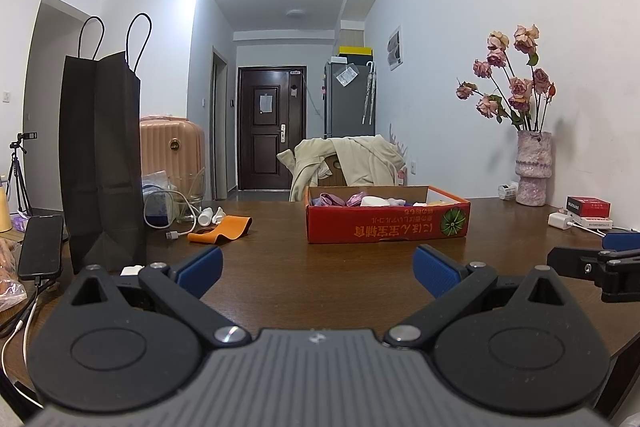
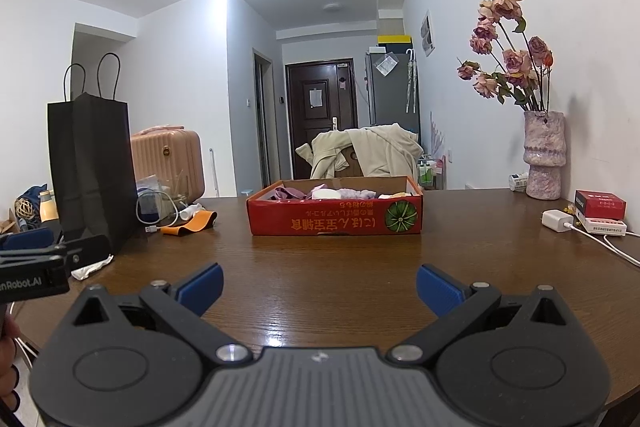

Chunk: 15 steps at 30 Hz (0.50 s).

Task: Organize soft objects

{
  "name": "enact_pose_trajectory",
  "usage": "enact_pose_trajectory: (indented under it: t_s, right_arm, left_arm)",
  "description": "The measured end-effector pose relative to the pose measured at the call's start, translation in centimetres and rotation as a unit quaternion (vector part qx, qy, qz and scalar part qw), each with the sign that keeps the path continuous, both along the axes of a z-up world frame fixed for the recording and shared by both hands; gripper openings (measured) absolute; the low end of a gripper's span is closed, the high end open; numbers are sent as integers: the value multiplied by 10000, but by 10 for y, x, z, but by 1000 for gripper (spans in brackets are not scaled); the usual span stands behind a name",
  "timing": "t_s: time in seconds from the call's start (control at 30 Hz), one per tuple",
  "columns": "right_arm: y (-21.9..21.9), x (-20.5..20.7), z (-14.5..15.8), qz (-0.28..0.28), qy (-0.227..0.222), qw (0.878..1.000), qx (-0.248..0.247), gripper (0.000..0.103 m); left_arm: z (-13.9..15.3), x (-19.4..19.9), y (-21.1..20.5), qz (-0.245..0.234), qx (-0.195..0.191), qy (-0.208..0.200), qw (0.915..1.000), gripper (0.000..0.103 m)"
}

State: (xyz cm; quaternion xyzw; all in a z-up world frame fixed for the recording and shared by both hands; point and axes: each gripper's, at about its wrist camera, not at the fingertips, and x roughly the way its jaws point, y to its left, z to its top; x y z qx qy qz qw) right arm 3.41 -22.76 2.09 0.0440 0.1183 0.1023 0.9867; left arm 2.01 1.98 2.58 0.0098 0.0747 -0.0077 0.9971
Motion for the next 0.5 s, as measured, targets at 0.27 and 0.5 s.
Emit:
enact_pose_trajectory:
  t_s: [0.27, 0.5]
  right_arm:
    - [1, -2, 1, 27, -38, 10000, -3, 103]
    - [1, -2, 0, 34, -54, 10000, 1, 103]
  left_arm:
    - [2, 0, -1, -34, -13, -49, 10000, 103]
    - [1, 0, -1, -43, -13, -82, 10000, 103]
